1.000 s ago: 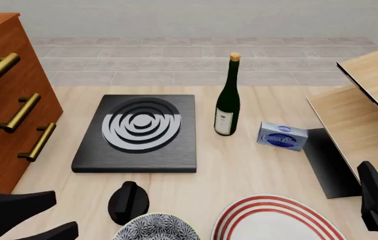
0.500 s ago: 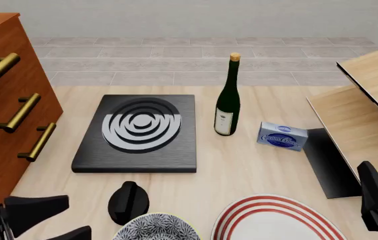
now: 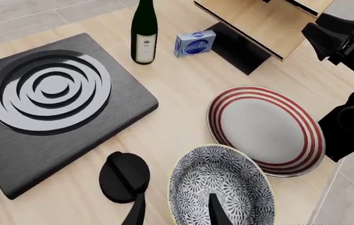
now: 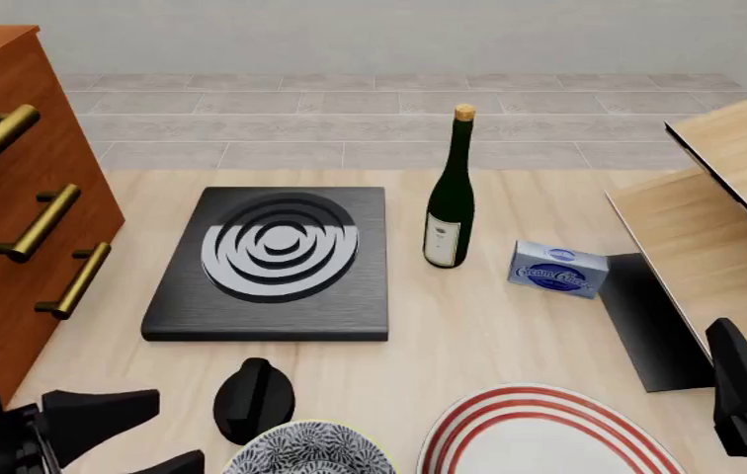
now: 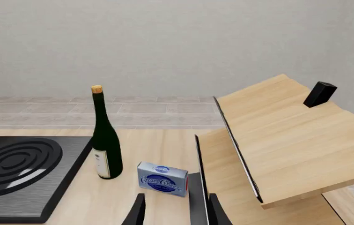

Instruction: Put the bowl on the stove.

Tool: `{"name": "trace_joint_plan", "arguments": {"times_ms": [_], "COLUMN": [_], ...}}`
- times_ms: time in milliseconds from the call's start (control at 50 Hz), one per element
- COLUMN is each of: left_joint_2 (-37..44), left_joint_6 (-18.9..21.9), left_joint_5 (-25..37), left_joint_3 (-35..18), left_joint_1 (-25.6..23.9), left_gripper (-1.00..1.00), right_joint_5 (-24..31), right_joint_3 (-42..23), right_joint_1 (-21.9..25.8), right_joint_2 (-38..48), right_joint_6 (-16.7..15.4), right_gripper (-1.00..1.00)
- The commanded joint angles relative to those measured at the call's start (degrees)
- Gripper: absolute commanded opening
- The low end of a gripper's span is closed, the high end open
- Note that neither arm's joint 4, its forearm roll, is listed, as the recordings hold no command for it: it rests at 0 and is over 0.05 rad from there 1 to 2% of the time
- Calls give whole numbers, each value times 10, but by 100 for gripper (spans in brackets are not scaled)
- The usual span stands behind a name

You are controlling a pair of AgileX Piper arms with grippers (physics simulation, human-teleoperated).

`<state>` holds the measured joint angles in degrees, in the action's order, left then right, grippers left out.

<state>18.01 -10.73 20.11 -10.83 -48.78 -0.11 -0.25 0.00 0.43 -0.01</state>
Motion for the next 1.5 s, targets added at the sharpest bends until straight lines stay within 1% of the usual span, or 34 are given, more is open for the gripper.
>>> {"name": "trace_joint_plan", "arguments": {"times_ms": [20,240,560,740,820,880,920,1140,1500], "left_joint_2": [10,17,46,63,72,87,90,147,184], "left_joint_6": [-1,1,4,11,12,13,14,16,19], "left_joint_5": [-18,-26,-61,-84,-97,-121,-126,-194,-240], "left_joint_3": [15,22,38,46,50,65,66,86,107], "left_joint_1": [-2,-5,-16,-11,-13,-13,-14,-17,-4], "left_gripper": [100,100,100,100,100,100,100,100,100], "right_joint_5": [0,0,0,0,0,0,0,0,0], "right_joint_3": [0,0,0,0,0,0,0,0,0], "right_joint_1": [0,0,0,0,0,0,0,0,0], "right_joint_2": [0,0,0,0,0,0,0,0,0], "right_joint_6": [0,0,0,0,0,0,0,0,0], "right_gripper": [100,100,100,100,100,100,100,100,100]}}
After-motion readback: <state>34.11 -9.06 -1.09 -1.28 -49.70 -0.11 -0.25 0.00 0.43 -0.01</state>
